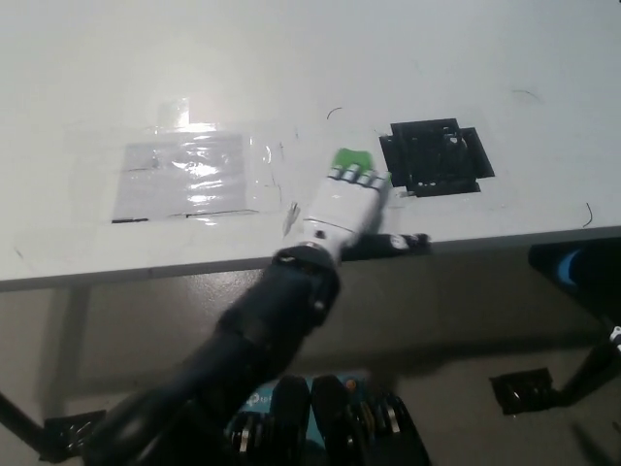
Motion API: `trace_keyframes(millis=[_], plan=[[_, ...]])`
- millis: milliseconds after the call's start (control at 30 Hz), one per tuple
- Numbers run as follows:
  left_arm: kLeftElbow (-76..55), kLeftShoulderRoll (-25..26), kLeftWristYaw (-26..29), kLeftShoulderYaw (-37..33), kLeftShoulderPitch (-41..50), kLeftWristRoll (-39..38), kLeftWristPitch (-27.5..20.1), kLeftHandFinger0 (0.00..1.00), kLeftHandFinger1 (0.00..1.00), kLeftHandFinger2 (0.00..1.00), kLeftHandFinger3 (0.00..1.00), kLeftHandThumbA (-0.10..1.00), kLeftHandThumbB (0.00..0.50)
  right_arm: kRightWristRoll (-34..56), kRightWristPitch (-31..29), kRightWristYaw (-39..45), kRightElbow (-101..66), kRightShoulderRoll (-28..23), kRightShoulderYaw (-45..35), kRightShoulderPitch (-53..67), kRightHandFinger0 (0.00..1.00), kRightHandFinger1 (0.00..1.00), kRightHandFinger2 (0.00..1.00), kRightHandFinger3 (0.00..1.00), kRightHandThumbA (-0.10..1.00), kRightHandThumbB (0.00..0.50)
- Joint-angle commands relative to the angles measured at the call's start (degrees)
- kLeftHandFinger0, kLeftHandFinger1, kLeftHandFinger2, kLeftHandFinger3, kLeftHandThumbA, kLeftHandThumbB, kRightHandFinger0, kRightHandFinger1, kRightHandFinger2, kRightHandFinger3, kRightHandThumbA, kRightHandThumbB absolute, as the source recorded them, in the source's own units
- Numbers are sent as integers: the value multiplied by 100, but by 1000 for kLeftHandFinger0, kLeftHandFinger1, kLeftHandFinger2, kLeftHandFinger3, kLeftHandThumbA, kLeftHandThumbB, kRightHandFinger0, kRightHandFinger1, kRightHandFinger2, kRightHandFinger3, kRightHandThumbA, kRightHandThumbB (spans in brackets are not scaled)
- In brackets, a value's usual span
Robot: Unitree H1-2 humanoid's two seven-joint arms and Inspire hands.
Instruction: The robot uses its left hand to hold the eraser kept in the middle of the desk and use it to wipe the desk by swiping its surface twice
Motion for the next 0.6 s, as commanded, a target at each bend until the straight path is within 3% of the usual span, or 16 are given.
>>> trace_keyframes(millis=[0,100,233,267,333,467,533,567], plan=[[458,637,-1093,326,800,-548,78,1000,1000,1000,1000,1000,485,99,-116,-124,-311,6,-100,-89,1000,1000,1000,1000,1000,308],[421,765,-1114,624,861,-707,176,1000,1000,1000,1000,1000,494,52,-191,-155,-258,-21,-125,-68,1000,1000,1000,1000,1000,308],[343,920,-1118,1138,977,-1037,134,1000,1000,1000,1000,1000,470,168,-163,-126,-283,-20,-172,-60,1000,1000,1000,1000,1000,321],[309,1013,-1091,1282,1047,-1104,178,1000,1000,1000,1000,1000,490,276,-155,-93,-284,-6,-196,-68,1000,1000,1000,1000,1000,300],[263,1080,-1082,1500,1116,-1189,210,1000,1000,1000,1000,1000,468,287,-189,-85,-235,-17,-205,-79,1000,1000,1000,1000,1000,299],[224,1171,-1099,2022,1285,-1444,397,1000,1000,1000,1000,1000,475,235,-260,-122,-196,-35,-237,-56,1000,1000,1000,1000,1000,269],[224,1233,-1039,2242,1392,-1531,321,1000,1000,1000,1000,1000,499,232,-277,-132,-183,-32,-246,-52,1000,1000,1000,1000,1000,266],[145,1297,-1007,2379,1518,-1606,297,1000,1000,1000,1000,1000,452,233,-287,-135,-186,-33,-253,-44,1000,1000,1000,1000,1000,271]])
